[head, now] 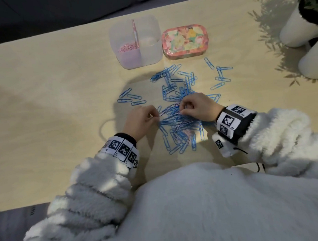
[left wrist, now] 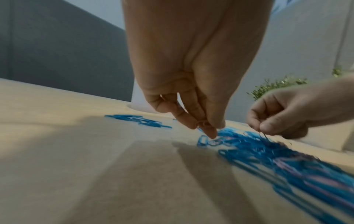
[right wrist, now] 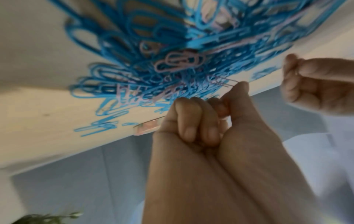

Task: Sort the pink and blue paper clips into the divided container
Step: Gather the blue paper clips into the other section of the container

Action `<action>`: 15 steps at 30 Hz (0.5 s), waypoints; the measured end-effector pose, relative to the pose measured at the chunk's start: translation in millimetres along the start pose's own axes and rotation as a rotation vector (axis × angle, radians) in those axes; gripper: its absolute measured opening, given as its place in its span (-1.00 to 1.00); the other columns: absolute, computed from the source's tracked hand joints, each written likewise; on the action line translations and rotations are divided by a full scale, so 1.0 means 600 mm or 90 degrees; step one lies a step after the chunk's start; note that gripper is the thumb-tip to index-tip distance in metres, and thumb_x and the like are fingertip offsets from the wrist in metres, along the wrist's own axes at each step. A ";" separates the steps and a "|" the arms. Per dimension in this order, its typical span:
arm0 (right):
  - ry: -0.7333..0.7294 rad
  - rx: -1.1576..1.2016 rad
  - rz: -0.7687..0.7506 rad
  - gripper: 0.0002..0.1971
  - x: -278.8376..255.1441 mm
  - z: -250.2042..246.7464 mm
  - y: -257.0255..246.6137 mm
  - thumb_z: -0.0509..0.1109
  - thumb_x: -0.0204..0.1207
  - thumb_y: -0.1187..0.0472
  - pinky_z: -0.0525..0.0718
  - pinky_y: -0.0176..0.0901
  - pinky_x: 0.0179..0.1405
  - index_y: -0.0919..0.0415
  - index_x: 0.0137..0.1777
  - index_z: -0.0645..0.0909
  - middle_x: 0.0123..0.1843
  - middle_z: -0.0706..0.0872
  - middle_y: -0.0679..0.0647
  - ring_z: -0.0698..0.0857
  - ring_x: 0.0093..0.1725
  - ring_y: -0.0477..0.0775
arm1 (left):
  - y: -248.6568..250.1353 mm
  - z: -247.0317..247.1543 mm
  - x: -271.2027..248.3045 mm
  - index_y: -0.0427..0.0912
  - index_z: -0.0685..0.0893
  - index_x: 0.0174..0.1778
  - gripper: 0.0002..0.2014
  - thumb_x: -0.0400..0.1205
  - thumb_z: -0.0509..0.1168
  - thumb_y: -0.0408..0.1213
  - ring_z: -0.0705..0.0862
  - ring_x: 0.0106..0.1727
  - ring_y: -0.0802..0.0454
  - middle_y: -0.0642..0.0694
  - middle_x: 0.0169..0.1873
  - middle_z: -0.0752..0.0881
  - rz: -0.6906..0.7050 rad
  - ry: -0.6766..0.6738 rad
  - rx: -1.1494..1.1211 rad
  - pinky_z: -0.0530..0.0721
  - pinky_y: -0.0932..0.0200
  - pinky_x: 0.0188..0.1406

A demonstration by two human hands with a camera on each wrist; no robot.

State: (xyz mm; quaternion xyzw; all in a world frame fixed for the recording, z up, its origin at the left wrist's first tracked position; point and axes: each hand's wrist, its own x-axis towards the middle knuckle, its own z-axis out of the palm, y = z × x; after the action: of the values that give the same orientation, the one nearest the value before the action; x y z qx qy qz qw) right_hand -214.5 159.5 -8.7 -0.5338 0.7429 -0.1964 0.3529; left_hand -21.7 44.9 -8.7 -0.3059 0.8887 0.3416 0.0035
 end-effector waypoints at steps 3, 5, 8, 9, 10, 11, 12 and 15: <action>0.024 0.000 0.015 -0.96 -0.005 -0.011 0.011 0.43 0.45 0.25 0.39 -0.21 -0.33 0.22 -0.16 0.67 -0.43 0.52 -0.03 0.48 -0.40 -0.04 | -0.004 -0.010 -0.001 -0.14 0.61 -0.03 -0.90 0.59 0.25 -0.39 0.62 -0.25 0.13 0.04 -0.30 0.67 -0.061 0.050 -0.162 0.49 0.41 -0.21; 0.050 -0.022 0.008 -0.95 -0.006 -0.011 0.015 0.37 0.49 0.24 0.44 -0.14 -0.19 0.20 -0.12 0.64 -0.27 0.58 0.02 0.54 -0.24 0.04 | -0.002 -0.008 0.010 -0.11 0.56 0.02 -0.81 0.61 0.14 -0.45 0.61 -0.27 0.09 0.04 -0.34 0.59 -0.117 0.052 -0.248 0.52 0.27 -0.16; 0.106 0.059 0.018 -0.94 -0.001 -0.015 0.012 0.27 0.57 0.28 0.49 -0.21 -0.13 0.21 -0.11 0.55 -0.14 0.60 0.04 0.57 -0.17 -0.04 | 0.012 0.002 0.031 -0.14 0.57 -0.02 -0.85 0.61 0.12 -0.39 0.50 -0.36 0.08 0.04 -0.43 0.48 -0.154 0.039 -0.216 0.44 0.13 -0.23; 0.118 0.134 0.041 -0.89 0.000 -0.019 0.009 0.25 0.59 0.30 0.52 -0.30 -0.25 0.17 -0.16 0.51 -0.18 0.62 0.05 0.59 -0.28 -0.14 | 0.019 0.005 0.037 -0.16 0.58 -0.03 -0.89 0.62 0.16 -0.33 0.45 -0.39 0.11 0.04 -0.45 0.45 -0.147 0.030 -0.168 0.40 0.15 -0.30; 0.128 0.227 0.067 -0.83 0.001 -0.021 0.008 0.22 0.61 0.33 0.52 -0.38 -0.44 0.13 -0.21 0.47 -0.24 0.62 0.06 0.57 -0.43 -0.24 | 0.024 0.008 0.043 -0.18 0.60 -0.02 -0.88 0.62 0.21 -0.26 0.43 -0.40 0.11 0.03 -0.44 0.44 -0.137 0.017 -0.108 0.37 0.17 -0.35; 0.139 0.323 0.097 -0.78 0.000 -0.025 0.006 0.20 0.61 0.35 0.48 -0.44 -0.60 0.09 -0.24 0.45 -0.30 0.61 0.05 0.54 -0.56 -0.28 | 0.028 0.011 0.048 -0.19 0.60 -0.01 -0.85 0.61 0.25 -0.20 0.44 -0.36 0.08 0.01 -0.39 0.45 -0.124 0.004 -0.047 0.37 0.17 -0.34; 0.149 0.413 0.130 -0.76 -0.001 -0.028 0.005 0.17 0.62 0.38 0.47 -0.44 -0.68 0.08 -0.23 0.45 -0.36 0.58 0.05 0.51 -0.62 -0.26 | 0.028 0.015 0.053 -0.18 0.60 -0.02 -0.83 0.60 0.28 -0.16 0.45 -0.28 0.05 -0.01 -0.31 0.47 -0.113 -0.012 0.008 0.40 0.17 -0.27; 0.134 0.623 0.251 -0.71 -0.001 -0.036 -0.005 0.00 0.55 0.47 0.54 -0.28 -0.65 0.22 -0.23 0.49 -0.45 0.43 0.11 0.47 -0.60 -0.03 | 0.024 0.020 0.058 -0.15 0.58 -0.13 -0.86 0.59 0.29 -0.15 0.51 -0.13 -0.03 -0.04 -0.20 0.50 -0.105 -0.041 0.079 0.43 0.11 -0.15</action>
State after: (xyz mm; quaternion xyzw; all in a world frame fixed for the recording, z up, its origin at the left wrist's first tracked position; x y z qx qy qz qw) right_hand -228.2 157.0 8.0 -0.1353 0.6820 -0.5020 0.5144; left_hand -60.2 41.4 -16.7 -0.3660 0.8795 0.2939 0.0788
